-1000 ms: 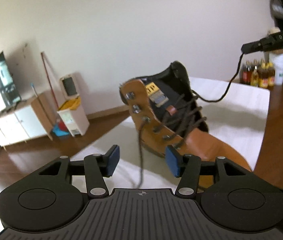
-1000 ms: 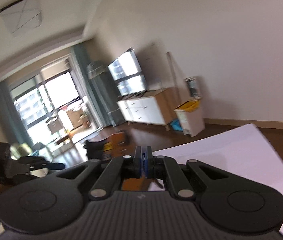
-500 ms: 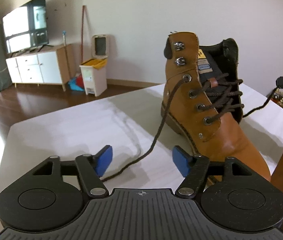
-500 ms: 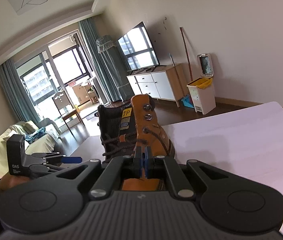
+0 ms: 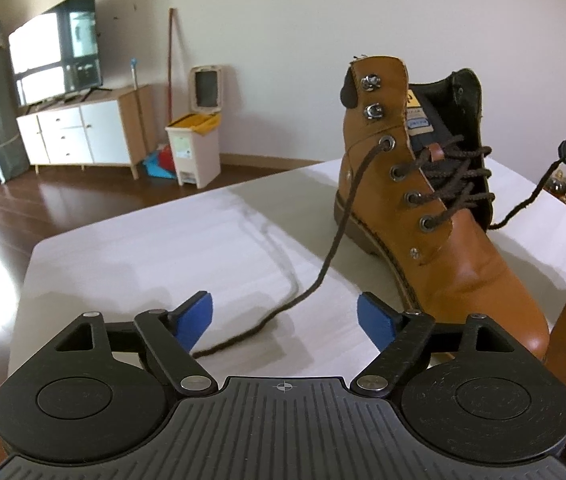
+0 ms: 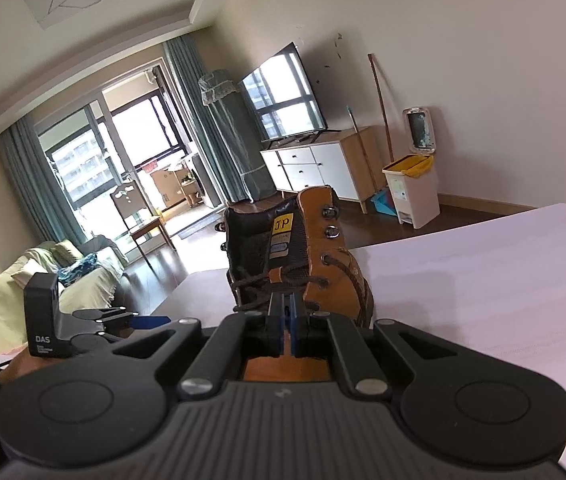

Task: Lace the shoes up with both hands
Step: 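Grasp the loose dark lace end with the left tool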

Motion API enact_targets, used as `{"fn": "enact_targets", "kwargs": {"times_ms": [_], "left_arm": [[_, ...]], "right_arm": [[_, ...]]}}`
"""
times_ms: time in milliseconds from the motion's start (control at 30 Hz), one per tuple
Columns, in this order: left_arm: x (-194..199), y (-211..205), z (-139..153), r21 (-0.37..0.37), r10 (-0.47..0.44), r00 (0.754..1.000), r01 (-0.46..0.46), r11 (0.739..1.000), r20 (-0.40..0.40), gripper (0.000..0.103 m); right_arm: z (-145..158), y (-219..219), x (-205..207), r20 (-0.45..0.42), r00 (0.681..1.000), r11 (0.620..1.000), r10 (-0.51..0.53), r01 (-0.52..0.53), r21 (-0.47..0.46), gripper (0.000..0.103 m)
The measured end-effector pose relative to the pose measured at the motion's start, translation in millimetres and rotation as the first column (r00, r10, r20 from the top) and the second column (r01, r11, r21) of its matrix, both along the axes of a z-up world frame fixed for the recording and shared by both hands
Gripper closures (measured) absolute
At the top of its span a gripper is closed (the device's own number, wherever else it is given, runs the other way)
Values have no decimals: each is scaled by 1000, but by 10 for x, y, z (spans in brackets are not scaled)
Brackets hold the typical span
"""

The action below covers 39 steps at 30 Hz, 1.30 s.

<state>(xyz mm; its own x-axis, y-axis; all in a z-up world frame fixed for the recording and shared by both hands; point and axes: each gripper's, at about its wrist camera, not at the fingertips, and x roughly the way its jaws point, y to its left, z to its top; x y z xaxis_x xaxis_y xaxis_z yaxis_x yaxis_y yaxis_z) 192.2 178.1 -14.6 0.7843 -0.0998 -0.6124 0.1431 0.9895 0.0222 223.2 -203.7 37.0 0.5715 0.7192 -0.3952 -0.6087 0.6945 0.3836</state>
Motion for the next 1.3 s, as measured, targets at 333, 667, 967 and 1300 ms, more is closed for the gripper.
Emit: {"fn": "enact_targets", "kwargs": {"times_ms": [333,667,967,1300], "left_arm": [[-132,-7,57,-30,-23,991,27,999,131,1],[157,-4,-21,34,-211,957,209,977,199,0],[408,-160,3,165,-413,893,386,907,179,25],[573,-329,-45,226,-465,877,431,873,123,50]], "right_arm": [[100,-71,-92,19,999,999,-36,37,-31,98],[-106,-281,165,-47,995,996,-93,93,5,90],[-334,181,487,107,993,963,44,-14,-270,68],[-570,636,941,168,958,907,233,-151,-394,67]]}}
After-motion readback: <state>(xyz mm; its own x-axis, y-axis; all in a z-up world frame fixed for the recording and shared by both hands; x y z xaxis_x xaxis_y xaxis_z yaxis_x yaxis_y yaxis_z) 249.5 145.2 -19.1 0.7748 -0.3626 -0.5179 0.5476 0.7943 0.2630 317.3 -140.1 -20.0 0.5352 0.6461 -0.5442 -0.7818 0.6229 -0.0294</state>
